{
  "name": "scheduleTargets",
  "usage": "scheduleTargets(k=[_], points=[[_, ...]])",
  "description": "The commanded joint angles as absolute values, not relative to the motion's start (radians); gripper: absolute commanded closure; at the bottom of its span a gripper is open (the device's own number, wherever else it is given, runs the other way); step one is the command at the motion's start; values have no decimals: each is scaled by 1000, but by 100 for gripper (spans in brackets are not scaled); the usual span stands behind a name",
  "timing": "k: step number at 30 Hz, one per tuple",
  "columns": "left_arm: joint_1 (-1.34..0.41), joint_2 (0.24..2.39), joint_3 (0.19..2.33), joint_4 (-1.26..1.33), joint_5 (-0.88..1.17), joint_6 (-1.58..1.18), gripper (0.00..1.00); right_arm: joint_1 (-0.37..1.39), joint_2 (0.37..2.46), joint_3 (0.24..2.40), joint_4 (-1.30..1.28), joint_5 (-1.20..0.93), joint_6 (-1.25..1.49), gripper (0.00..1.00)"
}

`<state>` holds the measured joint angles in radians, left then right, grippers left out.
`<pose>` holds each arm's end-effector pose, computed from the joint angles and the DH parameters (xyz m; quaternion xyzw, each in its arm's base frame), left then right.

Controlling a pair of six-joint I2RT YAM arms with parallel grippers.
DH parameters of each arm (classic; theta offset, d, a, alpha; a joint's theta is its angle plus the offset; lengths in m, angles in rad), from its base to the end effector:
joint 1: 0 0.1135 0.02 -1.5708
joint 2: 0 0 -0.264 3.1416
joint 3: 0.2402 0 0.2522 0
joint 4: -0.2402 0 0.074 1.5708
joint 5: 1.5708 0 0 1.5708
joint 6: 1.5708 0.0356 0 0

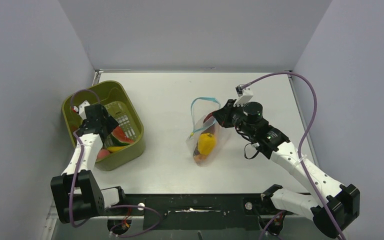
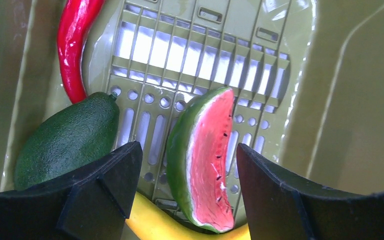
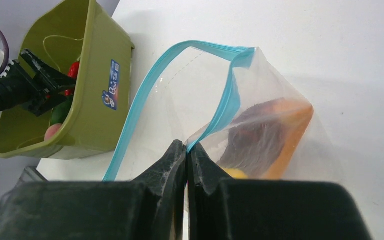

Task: Place the food in the zip-top bag and seal the zipper
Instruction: Pick up the fake fruit from the bin.

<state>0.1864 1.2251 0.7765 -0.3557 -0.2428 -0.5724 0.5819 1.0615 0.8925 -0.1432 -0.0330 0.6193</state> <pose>0.2466 0.0552 0.2315 -0.3830 0.8384 0.0390 0.3858 0.2058 0.1368 0.3283 0.0054 0.8084 0.3436 0.4780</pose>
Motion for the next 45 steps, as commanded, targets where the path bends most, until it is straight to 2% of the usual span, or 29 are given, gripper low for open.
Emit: scheduleTargets(k=[1,8,20,30,39,45], points=[[193,1262,814,-316,-295,-526,32,577,1027,915,-111,7,535,100],[193,1325,877,-349,-356,-441,32,572,1072,911,-66,-5,508,100],[189,1394,926,-295,-110,-357,32,567,1099,960,-121,52,459,100],[176,1325,963,-465,-245,-409,32,560,1119,966,-169,109,450,100],[176,1219,882,-437,-377,-591,32,550,1084,889,-99,124,450,100],[181,1236,912,-536,-346,-722,32,546,1071,950,-162,161,442,100]])
